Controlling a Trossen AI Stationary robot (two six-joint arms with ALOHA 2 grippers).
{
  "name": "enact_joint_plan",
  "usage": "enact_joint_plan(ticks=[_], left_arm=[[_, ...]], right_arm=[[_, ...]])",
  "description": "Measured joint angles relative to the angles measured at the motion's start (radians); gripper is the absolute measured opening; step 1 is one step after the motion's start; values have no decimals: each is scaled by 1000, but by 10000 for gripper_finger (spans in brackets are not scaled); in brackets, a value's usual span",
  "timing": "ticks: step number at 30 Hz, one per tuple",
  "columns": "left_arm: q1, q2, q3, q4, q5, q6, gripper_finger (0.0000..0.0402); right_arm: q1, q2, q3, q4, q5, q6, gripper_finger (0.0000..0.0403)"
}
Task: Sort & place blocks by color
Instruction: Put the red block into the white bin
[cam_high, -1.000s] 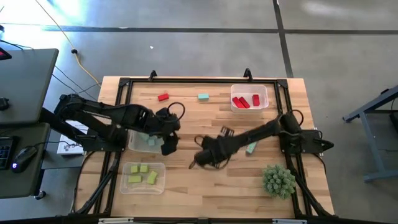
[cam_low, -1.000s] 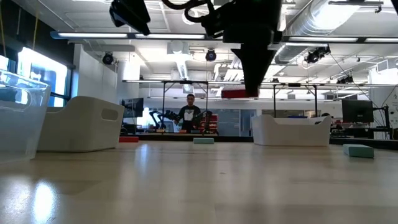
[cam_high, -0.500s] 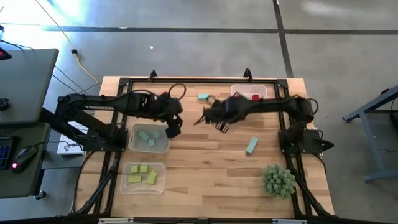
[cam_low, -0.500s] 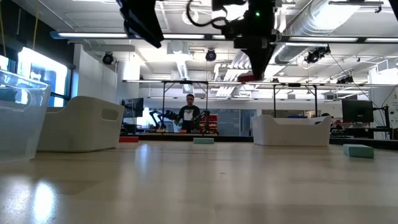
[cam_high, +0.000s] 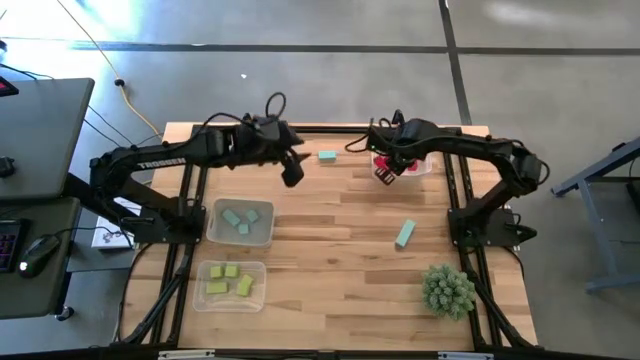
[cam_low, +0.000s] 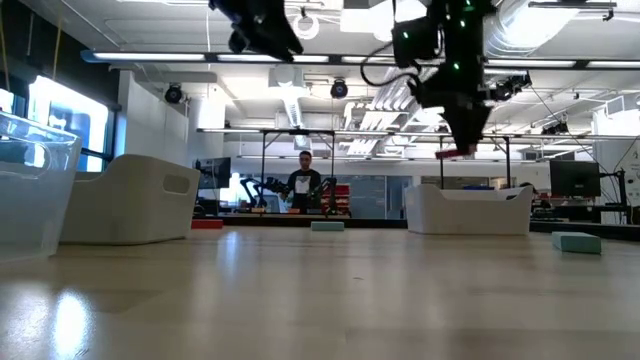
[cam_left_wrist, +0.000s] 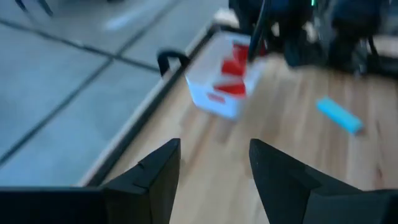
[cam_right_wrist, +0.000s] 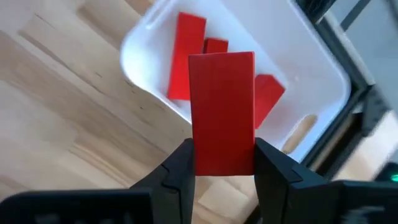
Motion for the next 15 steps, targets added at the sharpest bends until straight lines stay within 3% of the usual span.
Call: enact_joint_plan(ticks=[7, 15], left_arm=[[73, 28, 0, 156, 39, 38, 182], [127, 110, 0, 190, 65, 38, 182]], right_arm=[[-106, -40, -175, 179, -96, -60, 101], [-170, -40, -230, 300, -106, -100, 101]])
